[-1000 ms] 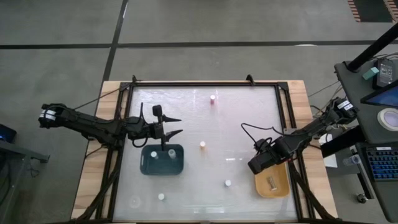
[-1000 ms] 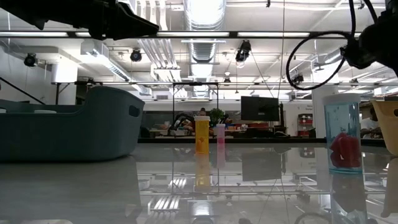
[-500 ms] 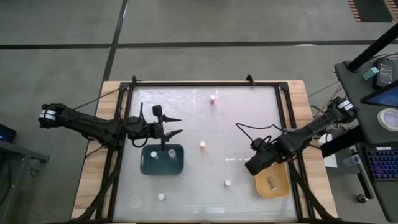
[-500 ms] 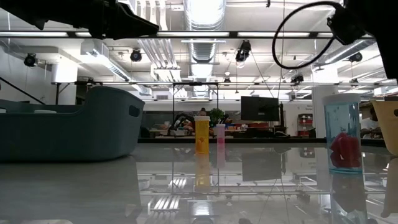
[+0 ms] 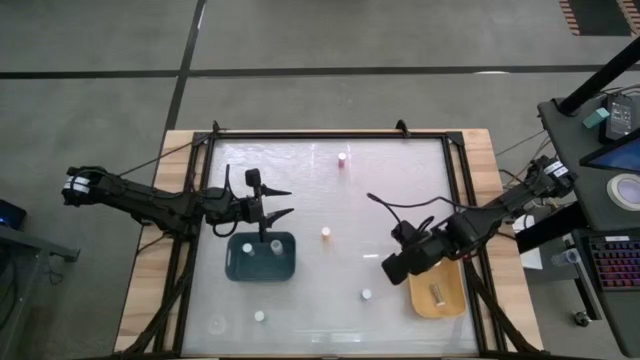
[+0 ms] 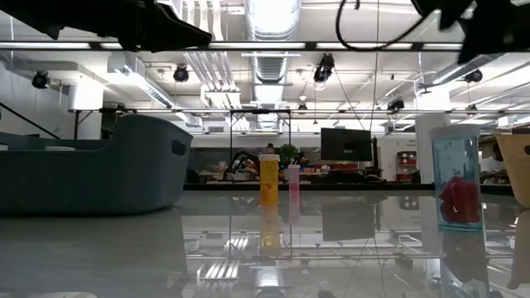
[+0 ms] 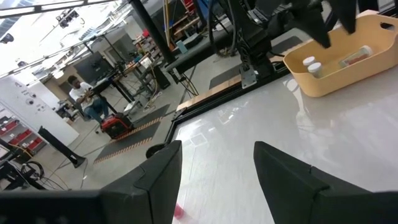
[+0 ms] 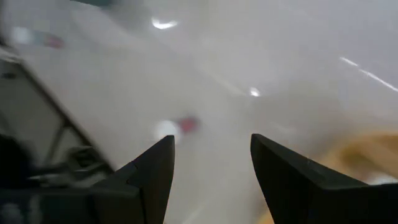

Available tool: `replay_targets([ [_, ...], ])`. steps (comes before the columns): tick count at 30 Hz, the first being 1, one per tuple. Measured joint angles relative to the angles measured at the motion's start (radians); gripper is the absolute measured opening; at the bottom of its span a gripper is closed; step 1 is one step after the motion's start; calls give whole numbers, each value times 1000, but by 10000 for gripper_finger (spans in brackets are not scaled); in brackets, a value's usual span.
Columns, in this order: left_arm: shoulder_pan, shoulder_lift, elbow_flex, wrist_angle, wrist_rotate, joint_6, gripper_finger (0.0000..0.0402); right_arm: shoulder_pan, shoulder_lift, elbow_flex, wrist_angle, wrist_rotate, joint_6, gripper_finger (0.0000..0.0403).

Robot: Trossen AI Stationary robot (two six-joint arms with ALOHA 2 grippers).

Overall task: Pick and place medicine bottles into bin by pill shape (circle, oval)
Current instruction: Put the blue bottled capsules into the yellow bin

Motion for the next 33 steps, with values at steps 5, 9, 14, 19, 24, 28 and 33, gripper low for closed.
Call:
replay_targets([
  [5,0,0,0,0,0,0,184,-2,12,31,108,11,-9,203],
  [9,0,0,2,0,0,1,184,-3,78,102,114,20,-34,203],
  [14,0,0,7,2,0,17,184,-3,198,226,101,15,-55,203],
  [19,0,0,8,9,0,28,184,-2,322,386,-37,-17,-9,203],
  [24,0,0,8,38,0,29,184,-2,439,537,-197,-64,87,203],
  [28,0,0,8,36,0,29,184,-1,525,647,-318,-90,154,203],
  [33,0,0,7,34,0,27,184,0,605,755,-431,-91,234,203],
])
